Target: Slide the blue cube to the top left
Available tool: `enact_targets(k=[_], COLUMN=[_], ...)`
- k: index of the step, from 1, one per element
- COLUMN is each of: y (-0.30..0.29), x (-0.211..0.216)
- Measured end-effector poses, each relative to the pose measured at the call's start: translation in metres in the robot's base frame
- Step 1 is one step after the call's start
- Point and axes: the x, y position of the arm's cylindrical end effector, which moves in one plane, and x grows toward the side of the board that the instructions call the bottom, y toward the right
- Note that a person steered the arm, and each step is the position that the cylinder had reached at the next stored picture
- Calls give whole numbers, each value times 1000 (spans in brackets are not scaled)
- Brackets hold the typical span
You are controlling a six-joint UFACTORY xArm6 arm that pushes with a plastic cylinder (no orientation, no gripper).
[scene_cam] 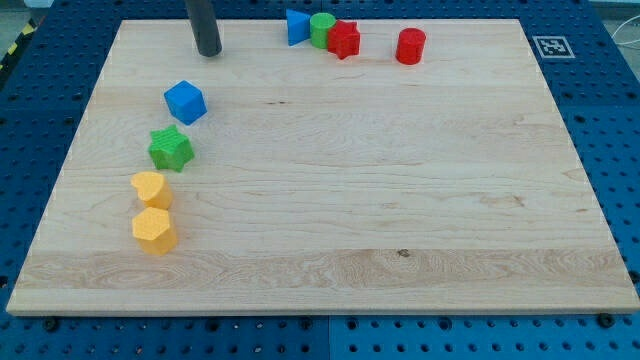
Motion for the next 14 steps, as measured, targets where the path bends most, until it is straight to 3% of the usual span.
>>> enact_targets(k=[2,4,7,11,14], y=[-27,-64,7,90,82], x=[3,80,138,94,77])
